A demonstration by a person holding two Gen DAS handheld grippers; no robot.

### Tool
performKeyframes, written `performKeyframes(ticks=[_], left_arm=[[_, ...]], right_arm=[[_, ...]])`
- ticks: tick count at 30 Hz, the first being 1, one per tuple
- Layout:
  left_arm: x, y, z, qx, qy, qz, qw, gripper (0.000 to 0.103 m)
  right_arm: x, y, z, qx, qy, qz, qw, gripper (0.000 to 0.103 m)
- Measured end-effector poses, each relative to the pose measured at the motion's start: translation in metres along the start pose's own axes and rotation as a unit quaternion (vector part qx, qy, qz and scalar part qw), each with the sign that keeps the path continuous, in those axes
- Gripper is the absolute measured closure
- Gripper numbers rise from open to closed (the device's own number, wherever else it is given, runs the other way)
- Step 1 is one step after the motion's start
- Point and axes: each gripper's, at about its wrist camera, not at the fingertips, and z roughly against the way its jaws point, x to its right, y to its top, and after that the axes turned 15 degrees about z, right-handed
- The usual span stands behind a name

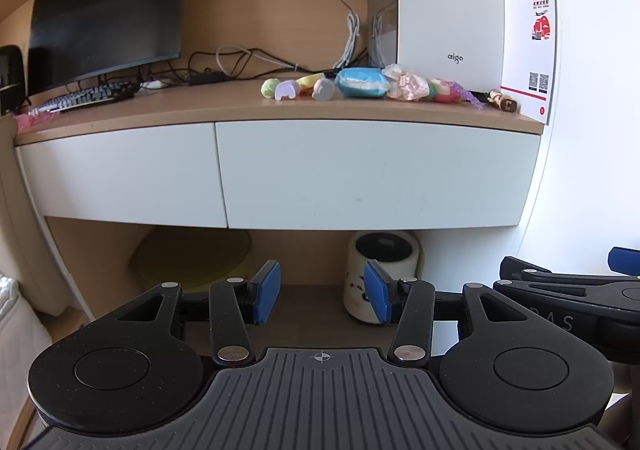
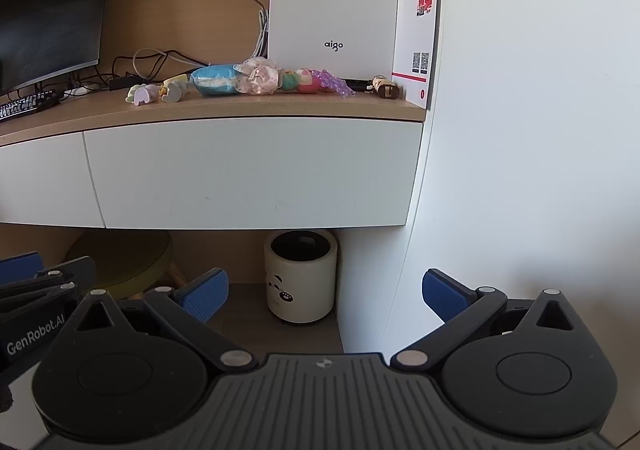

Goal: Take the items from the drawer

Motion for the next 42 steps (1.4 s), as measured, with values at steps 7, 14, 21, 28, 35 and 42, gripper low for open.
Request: performKeyframes(ticks=[7, 14, 21, 28, 35, 42], left_arm=[[0.0001, -0.0002, -0.0001, 0.000, 0.000, 0.000, 1.0000, 0.052], [0.0019, -0.0018, -0.0021, -0.003, -0.001, -0.001, 1.0000, 0.052], [0.0018, -0.0021, -0.0020, -0.003, -0.001, 0.001, 1.0000, 0.052], [0.0028, -0.0034, -0.0004, -0.002, -0.001, 0.001, 1.0000, 0.052], [0.0025, -0.0033, -0.0005, -0.002, -0.001, 0.001, 1.0000, 0.052], [0.0051, -0.0048, 0.0002, -0.004, 0.002, 0.000, 1.0000, 0.052]], right_arm=[[0.0003, 0.0000, -0.0001, 0.000, 0.000, 0.000, 1.000, 0.000], [0.0016, -0.0012, -0.0003, -0.001, 0.000, -0.001, 1.000, 0.000], [0.0016, -0.0013, 0.0000, -0.001, -0.001, -0.001, 1.000, 0.000], [0.0018, -0.0015, 0.0000, -0.001, -0.001, -0.001, 1.000, 0.000], [0.0029, -0.0019, 0.0011, -0.002, -0.001, -0.002, 1.000, 0.000], [0.0044, -0.0025, 0.0014, -0.002, -0.001, -0.002, 1.000, 0.000]])
